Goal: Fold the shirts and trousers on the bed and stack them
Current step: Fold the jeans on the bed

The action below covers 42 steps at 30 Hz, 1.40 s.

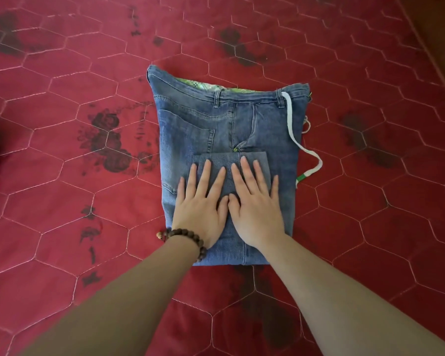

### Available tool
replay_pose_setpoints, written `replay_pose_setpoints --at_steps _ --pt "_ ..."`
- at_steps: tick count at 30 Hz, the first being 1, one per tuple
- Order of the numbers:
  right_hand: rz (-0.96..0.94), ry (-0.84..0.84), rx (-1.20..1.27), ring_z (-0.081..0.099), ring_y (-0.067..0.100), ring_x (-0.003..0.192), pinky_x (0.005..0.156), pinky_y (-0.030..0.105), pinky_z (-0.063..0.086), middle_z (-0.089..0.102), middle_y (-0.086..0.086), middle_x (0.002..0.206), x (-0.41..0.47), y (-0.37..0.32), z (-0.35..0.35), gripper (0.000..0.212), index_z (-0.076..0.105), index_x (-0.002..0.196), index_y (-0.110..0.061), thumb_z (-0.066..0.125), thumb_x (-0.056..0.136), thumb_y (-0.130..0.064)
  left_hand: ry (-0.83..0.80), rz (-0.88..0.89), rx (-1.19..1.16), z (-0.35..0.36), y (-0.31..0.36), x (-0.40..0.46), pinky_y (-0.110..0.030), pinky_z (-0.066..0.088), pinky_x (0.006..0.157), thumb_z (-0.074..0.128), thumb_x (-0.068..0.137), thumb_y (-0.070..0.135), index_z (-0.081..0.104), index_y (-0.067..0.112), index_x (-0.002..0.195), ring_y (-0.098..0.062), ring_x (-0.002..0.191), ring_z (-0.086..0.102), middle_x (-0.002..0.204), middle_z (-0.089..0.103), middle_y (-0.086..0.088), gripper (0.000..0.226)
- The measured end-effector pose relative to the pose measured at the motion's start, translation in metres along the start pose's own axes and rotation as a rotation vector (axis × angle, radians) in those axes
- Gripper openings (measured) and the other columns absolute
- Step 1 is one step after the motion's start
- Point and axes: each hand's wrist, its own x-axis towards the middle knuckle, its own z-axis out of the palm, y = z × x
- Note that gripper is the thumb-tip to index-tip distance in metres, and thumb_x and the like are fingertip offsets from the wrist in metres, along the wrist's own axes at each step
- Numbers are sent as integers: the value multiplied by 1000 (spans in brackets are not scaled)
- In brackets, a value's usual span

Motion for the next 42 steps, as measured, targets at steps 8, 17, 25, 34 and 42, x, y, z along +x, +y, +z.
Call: replay_pose_setpoints --at_steps 8,17,25,34,42 --pt "73 137 322 -9 20 149 120 43 5 -9 4 162 -26 0 6 59 18 151 -39 26 95 -55 103 -48 -236 -4 -1 -12 -41 10 117 34 94 50 35 30 147 -35 146 11 160 13 -8 57" --pt "274 223 619 47 3 79 72 5 34 47 -5 97 -39 13 -18 53 36 146 -37 54 96 -32 326 -165 -527 -18 -6 -35 -12 32 92 60 91 5 65 9 120 -3 105 40 128 46 -15 30" --pt "347 202 276 54 12 73 69 28 54 47 0 99 -78 3 -8 47 41 143 -36 50 97 -30 196 -162 -335 -13 4 -63 -42 43 95 45 90 9 64 14 123 -36 119 50 136 48 -18 38" --pt "-134 -34 111 -7 12 148 121 49 6 1 -5 161 -28 7 4 57 16 153 -26 15 99 -45 -97 189 -21 -4 -6 -29 -44 4 121 7 97 46 10 25 154 -12 148 -9 161 -1 8 61" --pt "-480 -95 -301 6 18 149 119 47 12 4 -2 162 -49 109 -27 108 0 154 -31 58 73 12 -124 695 282 -38 -108 -20 -36 0 121 44 71 -12 11 30 154 -21 149 1 160 16 0 98"
